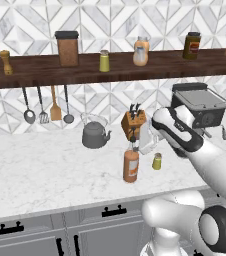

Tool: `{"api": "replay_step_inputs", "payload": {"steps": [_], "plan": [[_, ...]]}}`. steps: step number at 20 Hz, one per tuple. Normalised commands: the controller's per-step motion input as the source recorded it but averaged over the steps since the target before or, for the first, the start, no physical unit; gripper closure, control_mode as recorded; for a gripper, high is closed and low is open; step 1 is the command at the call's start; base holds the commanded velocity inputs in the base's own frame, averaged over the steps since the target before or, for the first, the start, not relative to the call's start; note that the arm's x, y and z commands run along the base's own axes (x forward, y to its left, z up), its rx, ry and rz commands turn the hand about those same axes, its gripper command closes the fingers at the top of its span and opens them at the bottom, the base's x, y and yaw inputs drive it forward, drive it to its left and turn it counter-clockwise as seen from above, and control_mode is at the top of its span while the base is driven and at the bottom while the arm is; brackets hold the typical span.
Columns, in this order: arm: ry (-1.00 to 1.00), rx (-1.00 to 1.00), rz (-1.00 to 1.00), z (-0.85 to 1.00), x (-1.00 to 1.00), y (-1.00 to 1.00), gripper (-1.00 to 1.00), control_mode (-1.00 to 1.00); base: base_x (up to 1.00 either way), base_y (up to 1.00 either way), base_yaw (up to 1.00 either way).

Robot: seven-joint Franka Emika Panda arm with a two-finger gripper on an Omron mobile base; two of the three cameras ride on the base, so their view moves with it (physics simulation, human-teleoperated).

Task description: Put the shaker and condiment bottle from the counter next to their counterparts in the cabinet.

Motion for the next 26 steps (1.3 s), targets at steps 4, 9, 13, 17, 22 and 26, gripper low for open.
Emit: {"api": "replay_step_inputs", "payload": {"steps": [4,9,13,17,22,26], "plan": [[0.10,0.00,0.00,-0.13,0.07,0.12,-1.00,-1.00,0.00,0.00,0.00],[0.09,0.00,0.00,-0.15,0.01,0.12,-1.00,-1.00,0.00,0.00,0.00],[0.03,0.00,0.03,-0.03,-0.07,0.15,-1.00,-1.00,0.00,0.00,0.00],[0.00,0.00,0.04,-0.04,-0.09,0.22,1.00,-1.00,0.00,0.00,0.00],[0.00,0.00,0.04,0.00,-0.02,0.02,1.00,-1.00,0.00,0.00,0.00],[0.00,0.00,0.00,0.08,0.05,0.00,1.00,-1.00,0.00,0.00,0.00]]}}
